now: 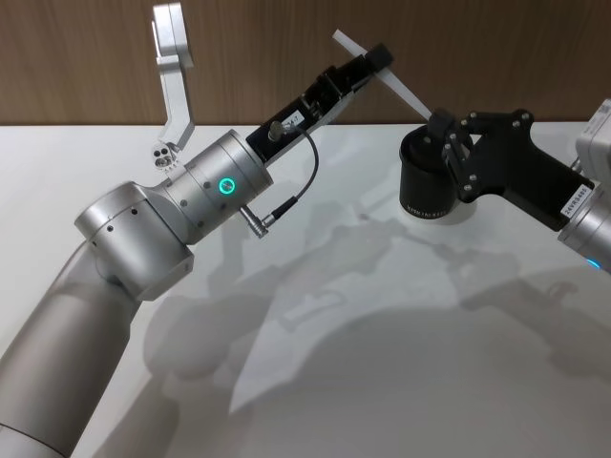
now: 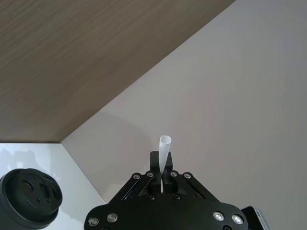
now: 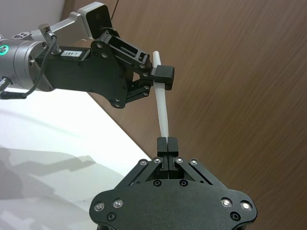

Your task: Pick up the straw with one hand, pass it to the other hand, and insert it into the cup.

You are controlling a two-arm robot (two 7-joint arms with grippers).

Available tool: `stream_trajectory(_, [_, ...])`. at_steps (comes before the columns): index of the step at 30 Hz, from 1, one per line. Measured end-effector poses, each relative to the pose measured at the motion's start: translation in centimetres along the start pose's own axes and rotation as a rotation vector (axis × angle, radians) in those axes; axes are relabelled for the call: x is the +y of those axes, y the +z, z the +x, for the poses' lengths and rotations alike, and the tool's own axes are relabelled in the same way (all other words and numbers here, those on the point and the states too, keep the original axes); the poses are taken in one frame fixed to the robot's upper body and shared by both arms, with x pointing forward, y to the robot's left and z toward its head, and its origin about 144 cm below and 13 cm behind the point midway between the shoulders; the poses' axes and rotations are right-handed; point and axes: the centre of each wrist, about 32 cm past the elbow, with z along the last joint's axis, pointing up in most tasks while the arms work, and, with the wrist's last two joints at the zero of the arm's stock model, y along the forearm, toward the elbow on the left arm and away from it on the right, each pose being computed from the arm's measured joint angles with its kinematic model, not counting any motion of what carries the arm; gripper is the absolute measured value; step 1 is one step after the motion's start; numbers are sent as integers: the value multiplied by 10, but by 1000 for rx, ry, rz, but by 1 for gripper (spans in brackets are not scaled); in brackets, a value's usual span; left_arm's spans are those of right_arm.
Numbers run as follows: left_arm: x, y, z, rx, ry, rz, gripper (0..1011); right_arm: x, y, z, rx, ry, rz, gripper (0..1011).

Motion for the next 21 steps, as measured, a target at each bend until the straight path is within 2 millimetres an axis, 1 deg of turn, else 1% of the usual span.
stream_trajectory(7, [0, 0, 0, 1, -1, -1, 5, 0, 0, 0, 0, 0, 0, 16])
stream_trajectory(8, [0, 0, 0, 1, -1, -1, 5, 0, 0, 0, 0, 0, 0, 38])
stream_trajectory(9, [0, 0, 0, 1, -1, -2, 5, 0, 0, 0, 0, 0, 0, 83])
stream_trajectory(10, [0, 0, 0, 1, -1, -2, 5, 0, 0, 0, 0, 0, 0, 83])
stream_trajectory(12, [0, 0, 0, 1, -1, -2, 5, 0, 0, 0, 0, 0, -1, 133])
stream_trajectory(13, [0, 0, 0, 1, -1, -2, 4, 0, 0, 0, 0, 0, 0, 186])
stream_trajectory(15, [0, 0, 0, 1, -1, -2, 5, 0, 0, 0, 0, 0, -1, 219])
stream_trajectory(17, [0, 0, 0, 0, -1, -2, 5, 0, 0, 0, 0, 0, -1, 299])
stream_trajectory(19, [0, 1, 0, 0, -2, -2, 4, 0, 0, 0, 0, 0, -1, 329])
stream_trajectory(20, [0, 1, 0, 0, -2, -2, 5, 0, 0, 0, 0, 0, -1, 398])
stream_trajectory(21, [-1, 1, 1, -1, -4, -1, 5, 0, 0, 0, 0, 0, -1, 415])
